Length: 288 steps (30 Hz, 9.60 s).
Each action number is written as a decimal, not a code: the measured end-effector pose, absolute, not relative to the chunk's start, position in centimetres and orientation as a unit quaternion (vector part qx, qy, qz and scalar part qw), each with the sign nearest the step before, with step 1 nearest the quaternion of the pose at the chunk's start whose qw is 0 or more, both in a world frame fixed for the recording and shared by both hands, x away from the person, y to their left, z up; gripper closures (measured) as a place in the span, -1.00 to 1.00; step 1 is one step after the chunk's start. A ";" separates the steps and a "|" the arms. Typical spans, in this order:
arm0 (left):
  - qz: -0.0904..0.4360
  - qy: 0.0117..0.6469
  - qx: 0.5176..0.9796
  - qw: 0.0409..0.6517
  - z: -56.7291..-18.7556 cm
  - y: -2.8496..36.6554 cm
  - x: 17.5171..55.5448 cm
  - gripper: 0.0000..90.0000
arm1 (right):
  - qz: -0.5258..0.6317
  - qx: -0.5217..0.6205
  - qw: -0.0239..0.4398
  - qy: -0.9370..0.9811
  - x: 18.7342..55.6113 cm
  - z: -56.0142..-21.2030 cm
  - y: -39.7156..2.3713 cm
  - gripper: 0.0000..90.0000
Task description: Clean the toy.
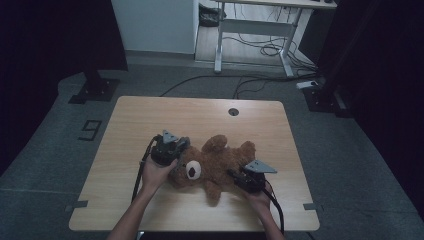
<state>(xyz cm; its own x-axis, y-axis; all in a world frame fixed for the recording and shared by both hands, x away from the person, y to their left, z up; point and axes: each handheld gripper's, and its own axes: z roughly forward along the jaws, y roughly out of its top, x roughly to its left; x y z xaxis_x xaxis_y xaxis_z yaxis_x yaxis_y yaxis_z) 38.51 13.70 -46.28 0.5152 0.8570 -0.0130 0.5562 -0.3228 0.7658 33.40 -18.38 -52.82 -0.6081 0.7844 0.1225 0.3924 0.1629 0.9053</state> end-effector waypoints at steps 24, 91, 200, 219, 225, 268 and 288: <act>0.154 0.334 0.815 0.448 -40.3 3.6 36.1 0.81 | 0.513 0.406 0.188 0.733 33.5 -53.0 -18.5 0.42; 0.140 0.319 0.872 0.342 -45.3 -6.0 41.1 0.80 | 0.511 0.422 0.189 0.725 33.3 -53.2 -18.3 0.40; 0.187 0.382 0.783 0.455 -48.9 9.7 34.9 0.81 | 0.507 0.457 0.164 0.712 37.1 -51.8 -18.1 -0.20; 0.195 0.381 0.774 0.467 -43.1 10.2 35.3 0.79 | 0.494 0.415 0.210 0.734 34.4 -53.5 -18.0 0.53; 0.159 0.395 0.810 0.404 -42.7 8.0 38.3 0.78 | 0.497 0.408 0.219 0.734 33.9 -53.8 -18.1 0.54; 0.126 0.324 0.834 0.428 -38.0 -0.2 40.4 0.80 | 0.505 0.403 0.208 0.735 33.4 -54.5 -18.4 0.55; 0.083 0.347 0.838 0.412 -43.6 -1.0 38.8 0.80 | 0.503 0.404 0.214 0.734 33.4 -54.5 -18.2 0.55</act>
